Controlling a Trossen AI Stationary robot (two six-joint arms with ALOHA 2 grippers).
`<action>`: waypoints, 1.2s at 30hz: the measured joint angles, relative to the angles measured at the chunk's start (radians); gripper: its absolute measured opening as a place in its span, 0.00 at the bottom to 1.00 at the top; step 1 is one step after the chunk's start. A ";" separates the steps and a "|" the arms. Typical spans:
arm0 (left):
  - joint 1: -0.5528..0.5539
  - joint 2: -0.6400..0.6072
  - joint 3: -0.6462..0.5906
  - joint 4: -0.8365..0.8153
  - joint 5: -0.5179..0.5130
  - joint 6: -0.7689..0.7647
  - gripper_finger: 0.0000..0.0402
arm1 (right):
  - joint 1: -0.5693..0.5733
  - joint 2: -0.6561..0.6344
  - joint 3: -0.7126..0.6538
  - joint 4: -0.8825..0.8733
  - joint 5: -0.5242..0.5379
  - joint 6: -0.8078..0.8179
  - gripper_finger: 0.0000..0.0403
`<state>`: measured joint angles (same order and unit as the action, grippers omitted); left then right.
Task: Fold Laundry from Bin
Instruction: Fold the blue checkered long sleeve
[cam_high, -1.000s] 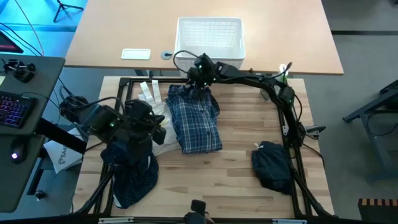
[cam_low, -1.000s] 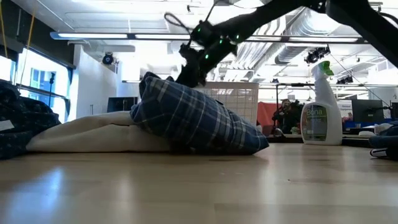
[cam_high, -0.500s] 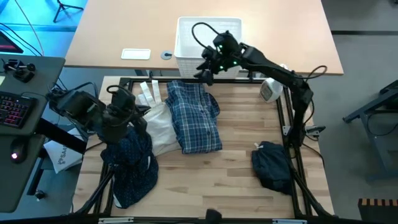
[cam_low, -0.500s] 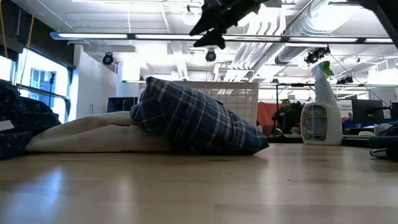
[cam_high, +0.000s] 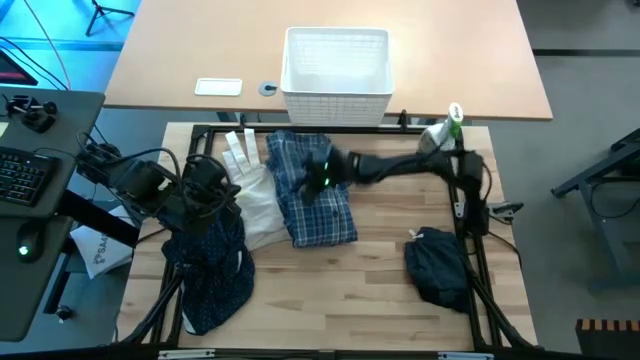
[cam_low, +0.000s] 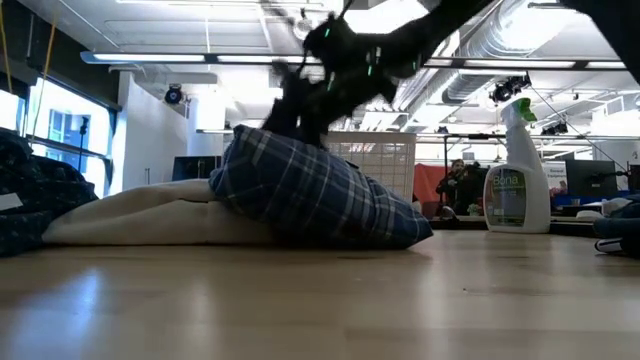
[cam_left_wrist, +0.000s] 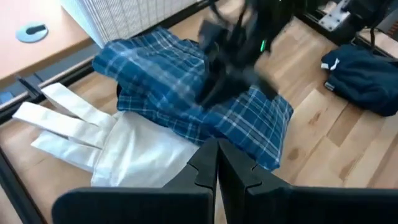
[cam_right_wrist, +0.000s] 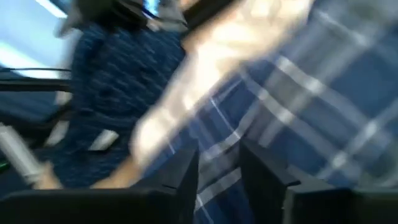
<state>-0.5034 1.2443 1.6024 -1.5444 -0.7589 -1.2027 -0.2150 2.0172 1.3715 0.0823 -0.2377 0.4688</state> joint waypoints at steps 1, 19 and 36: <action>0.000 0.000 0.000 0.001 0.001 0.000 0.00 | 0.017 0.025 -0.017 0.038 0.028 0.024 0.23; -0.058 0.000 -0.002 0.007 0.016 0.029 0.00 | -0.001 -0.219 0.108 -0.312 -0.043 -0.160 0.08; 0.101 -0.002 -0.217 0.111 0.144 0.139 0.00 | 0.239 -0.140 -0.325 -0.209 0.302 0.473 0.01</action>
<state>-0.4020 1.2425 1.3858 -1.4333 -0.6147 -1.0636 0.0238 1.8776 1.0465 -0.1268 0.0638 0.9415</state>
